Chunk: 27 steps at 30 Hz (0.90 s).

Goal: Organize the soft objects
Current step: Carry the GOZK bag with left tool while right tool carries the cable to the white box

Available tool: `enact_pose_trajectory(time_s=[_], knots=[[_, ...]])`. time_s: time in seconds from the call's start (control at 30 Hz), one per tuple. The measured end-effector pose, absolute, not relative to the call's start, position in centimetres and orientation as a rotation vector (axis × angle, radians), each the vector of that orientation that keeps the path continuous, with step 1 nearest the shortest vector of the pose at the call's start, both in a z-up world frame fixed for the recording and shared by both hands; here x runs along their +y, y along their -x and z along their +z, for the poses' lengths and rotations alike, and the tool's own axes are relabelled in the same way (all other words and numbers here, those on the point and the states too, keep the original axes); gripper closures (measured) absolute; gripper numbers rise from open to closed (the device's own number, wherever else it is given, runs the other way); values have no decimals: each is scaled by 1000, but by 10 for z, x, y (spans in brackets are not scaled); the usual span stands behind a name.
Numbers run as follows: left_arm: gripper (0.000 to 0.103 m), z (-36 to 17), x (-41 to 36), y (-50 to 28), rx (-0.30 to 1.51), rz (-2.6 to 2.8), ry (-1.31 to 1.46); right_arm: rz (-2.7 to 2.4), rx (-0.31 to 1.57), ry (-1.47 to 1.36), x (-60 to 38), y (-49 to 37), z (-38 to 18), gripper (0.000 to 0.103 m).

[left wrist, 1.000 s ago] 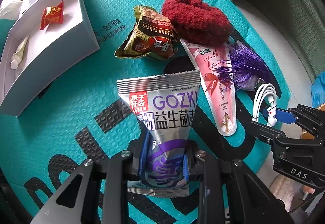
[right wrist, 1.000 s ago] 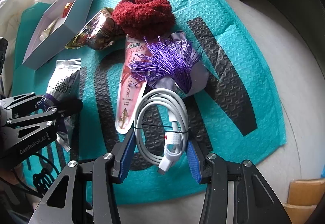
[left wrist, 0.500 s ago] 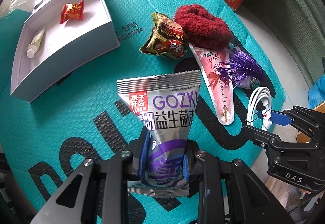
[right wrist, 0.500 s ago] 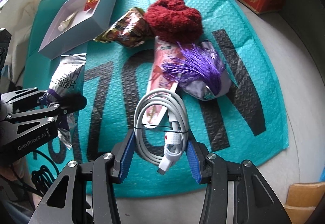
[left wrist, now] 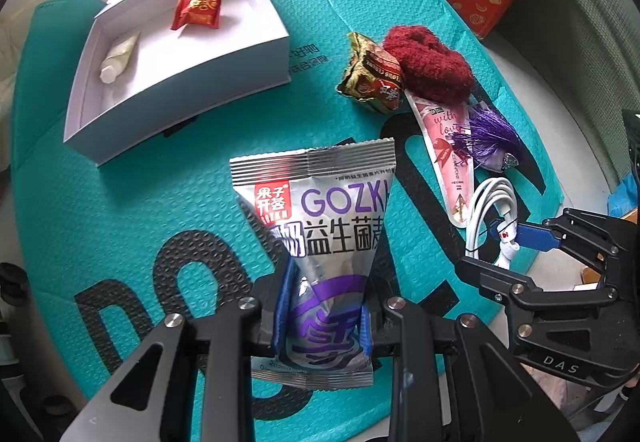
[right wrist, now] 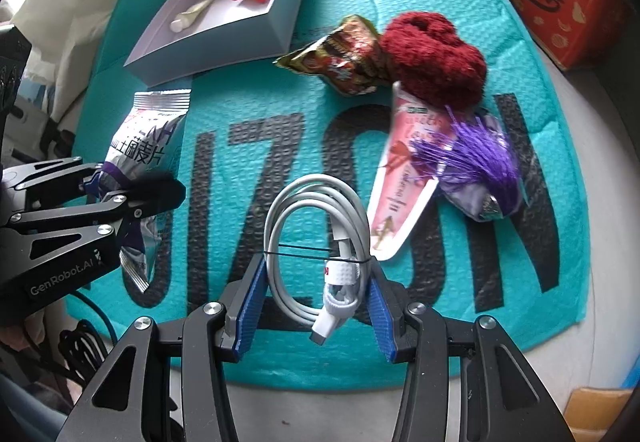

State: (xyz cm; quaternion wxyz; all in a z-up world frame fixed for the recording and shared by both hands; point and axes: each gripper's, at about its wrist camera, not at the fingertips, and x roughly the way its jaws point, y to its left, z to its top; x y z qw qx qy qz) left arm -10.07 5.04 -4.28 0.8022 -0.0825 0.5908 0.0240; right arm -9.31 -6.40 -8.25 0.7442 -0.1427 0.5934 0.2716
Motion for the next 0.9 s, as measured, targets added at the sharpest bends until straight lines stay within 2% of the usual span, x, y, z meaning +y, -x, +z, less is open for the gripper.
enact_pose_trajectory(time_s=[0.43,0.9], knots=[[76,-27,81,125,1236,147,216,752,1259,372,-19,113,-64,56],[76,18,121,136,1122,249,257,840,1158,378,12,108,-17,56]])
